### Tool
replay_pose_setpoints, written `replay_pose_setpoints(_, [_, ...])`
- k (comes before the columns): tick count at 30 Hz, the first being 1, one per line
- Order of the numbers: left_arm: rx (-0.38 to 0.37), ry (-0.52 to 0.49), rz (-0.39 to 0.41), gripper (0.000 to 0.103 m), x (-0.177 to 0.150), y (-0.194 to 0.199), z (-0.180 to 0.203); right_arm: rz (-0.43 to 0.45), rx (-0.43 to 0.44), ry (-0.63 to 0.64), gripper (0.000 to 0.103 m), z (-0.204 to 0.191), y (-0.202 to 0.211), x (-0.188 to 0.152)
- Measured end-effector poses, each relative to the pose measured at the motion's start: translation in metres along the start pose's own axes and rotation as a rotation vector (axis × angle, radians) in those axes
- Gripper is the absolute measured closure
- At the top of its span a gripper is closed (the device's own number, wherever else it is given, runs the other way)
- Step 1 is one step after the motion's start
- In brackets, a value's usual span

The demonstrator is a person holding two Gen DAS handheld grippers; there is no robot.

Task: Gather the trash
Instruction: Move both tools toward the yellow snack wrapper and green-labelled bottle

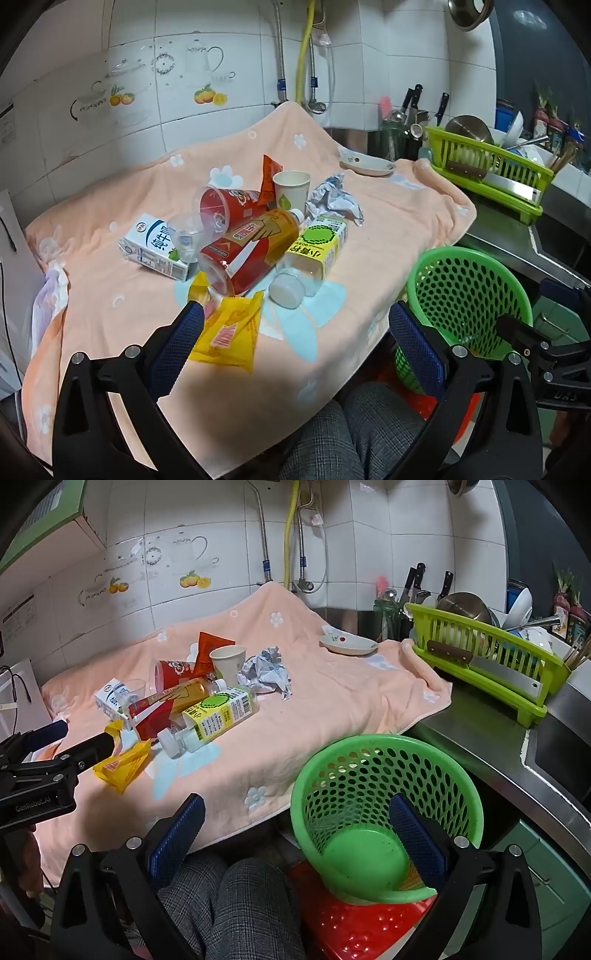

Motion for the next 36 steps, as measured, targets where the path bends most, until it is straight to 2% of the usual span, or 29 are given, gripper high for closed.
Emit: replay_pose_setpoints(36, [0.007,0.007,-0.004,0.005,-0.0004,-0.0006,-0.0056,-0.010,-0.001,0.004,0.006,-0.0004,-0.0066,-0.0035])
Point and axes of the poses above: each gripper's, at about its wrist camera, not at the fingertips, and y roughly against the way its jaws point, z to its right, x to its top, the point moved 8 cm from there along -y, roughly the way its jaws point, and after that the axes turned 13 degrees about -y, right-handed, at the moved point
